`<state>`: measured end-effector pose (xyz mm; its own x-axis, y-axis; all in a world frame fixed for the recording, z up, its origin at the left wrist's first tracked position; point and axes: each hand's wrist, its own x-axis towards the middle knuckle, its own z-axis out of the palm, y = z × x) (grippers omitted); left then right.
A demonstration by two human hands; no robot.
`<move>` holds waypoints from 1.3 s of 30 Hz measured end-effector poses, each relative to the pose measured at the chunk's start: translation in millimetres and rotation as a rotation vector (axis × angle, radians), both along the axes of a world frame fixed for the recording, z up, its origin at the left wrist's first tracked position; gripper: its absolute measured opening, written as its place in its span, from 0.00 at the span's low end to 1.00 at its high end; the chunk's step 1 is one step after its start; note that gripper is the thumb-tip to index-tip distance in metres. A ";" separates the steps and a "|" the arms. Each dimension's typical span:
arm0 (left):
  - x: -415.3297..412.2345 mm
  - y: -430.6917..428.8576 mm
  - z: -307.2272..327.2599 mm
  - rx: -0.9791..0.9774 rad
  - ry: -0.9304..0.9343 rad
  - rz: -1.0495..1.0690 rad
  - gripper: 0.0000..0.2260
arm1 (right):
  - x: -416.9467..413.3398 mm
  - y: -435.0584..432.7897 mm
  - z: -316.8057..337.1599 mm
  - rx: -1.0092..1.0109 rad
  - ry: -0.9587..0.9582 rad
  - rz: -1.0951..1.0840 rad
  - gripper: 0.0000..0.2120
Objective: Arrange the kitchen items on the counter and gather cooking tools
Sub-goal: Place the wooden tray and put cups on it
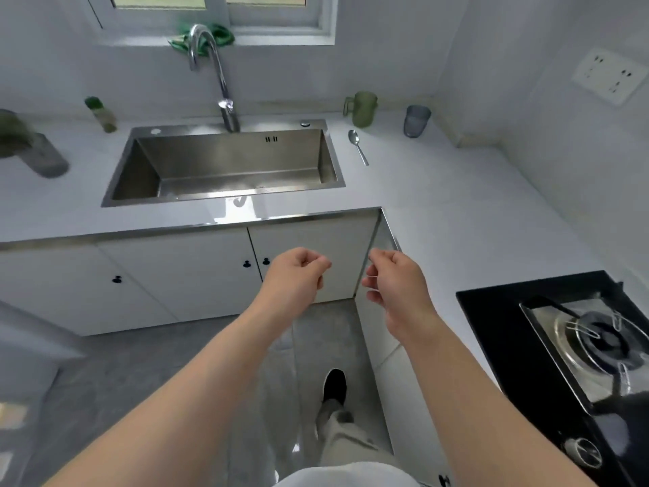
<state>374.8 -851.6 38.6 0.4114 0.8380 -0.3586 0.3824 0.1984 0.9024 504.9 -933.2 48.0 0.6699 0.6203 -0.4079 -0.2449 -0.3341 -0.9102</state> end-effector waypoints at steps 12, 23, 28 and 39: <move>100.3 202.5 14.8 0.051 0.085 0.023 0.05 | 125.1 231.2 -6.9 0.020 0.002 -0.021 0.07; 175.5 362.5 15.6 0.145 0.069 -0.123 0.03 | 203.5 366.9 1.4 -0.014 -0.132 -0.179 0.04; 220.6 425.9 23.3 0.192 -0.009 -0.189 0.04 | 230.6 404.5 10.1 -0.032 -0.209 -0.218 0.01; 349.5 495.1 6.0 0.282 0.018 -0.320 0.05 | 364.6 449.1 -25.5 -0.137 -0.483 -0.292 0.15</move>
